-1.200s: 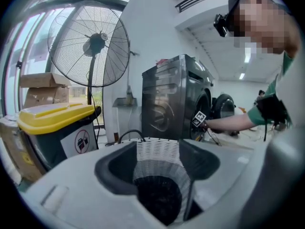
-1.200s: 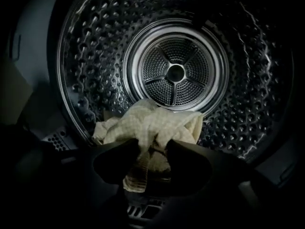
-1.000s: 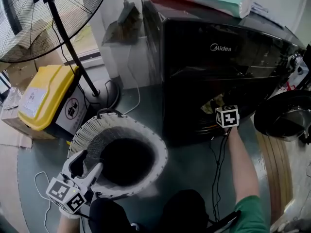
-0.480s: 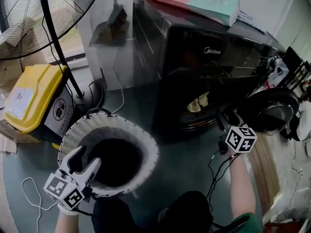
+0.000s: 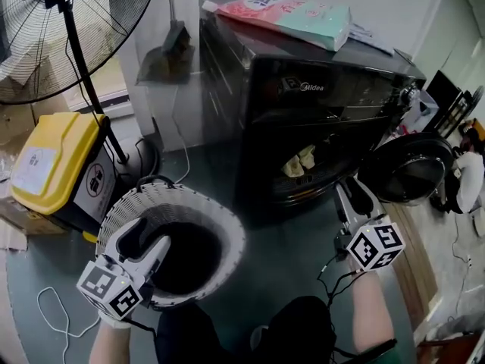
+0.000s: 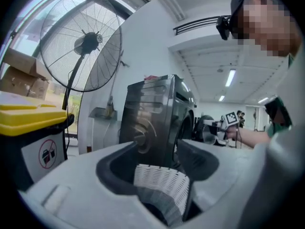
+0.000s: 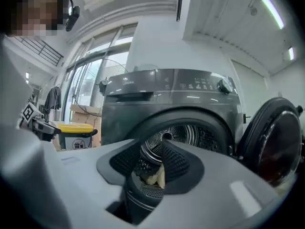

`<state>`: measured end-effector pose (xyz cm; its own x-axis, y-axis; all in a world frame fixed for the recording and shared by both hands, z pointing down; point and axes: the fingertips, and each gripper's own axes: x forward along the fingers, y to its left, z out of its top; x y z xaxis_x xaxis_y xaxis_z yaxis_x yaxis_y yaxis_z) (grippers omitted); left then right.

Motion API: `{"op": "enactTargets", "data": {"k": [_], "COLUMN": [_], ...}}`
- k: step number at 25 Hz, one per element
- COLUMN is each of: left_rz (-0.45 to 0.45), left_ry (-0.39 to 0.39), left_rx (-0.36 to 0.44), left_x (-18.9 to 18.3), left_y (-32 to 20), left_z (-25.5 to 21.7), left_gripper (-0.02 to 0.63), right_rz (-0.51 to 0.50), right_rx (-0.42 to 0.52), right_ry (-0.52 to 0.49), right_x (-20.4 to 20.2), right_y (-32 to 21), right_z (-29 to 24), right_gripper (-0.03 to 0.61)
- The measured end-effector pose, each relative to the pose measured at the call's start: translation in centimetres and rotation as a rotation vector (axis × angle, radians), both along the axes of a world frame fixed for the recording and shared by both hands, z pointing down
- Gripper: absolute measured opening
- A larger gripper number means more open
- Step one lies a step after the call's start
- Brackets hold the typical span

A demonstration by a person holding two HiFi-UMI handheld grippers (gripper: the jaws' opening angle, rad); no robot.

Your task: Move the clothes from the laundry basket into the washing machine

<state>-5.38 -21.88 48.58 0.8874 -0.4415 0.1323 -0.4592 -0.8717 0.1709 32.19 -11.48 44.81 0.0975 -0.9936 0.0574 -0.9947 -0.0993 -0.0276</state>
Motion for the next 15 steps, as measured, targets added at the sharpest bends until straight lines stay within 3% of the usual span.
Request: {"op": "enactTargets", "data": {"k": [4,9,15], "left_rz": [-0.014,-0.074,-0.118], "left_ry": [0.02,0.014,0.004], "left_rx": [0.103,0.287,0.351], "left_x": [1.5,2.4,2.4], "left_y": [-0.4,-0.4,-0.3], "left_z": [-3.6,-6.5,-6.8], "left_gripper": [0.242,0.206,0.183], "right_rz": [-0.018,-0.013,0.049], "right_rx": [0.071,0.108,0.133], "right_ry": [0.01,0.065,0.095], "right_x": [-1.8,-3.4,-3.0], "right_y": [1.4,3.4,4.8], "right_z": [-2.8,-3.4,-2.8], "right_gripper": [0.096,0.095,0.048]}}
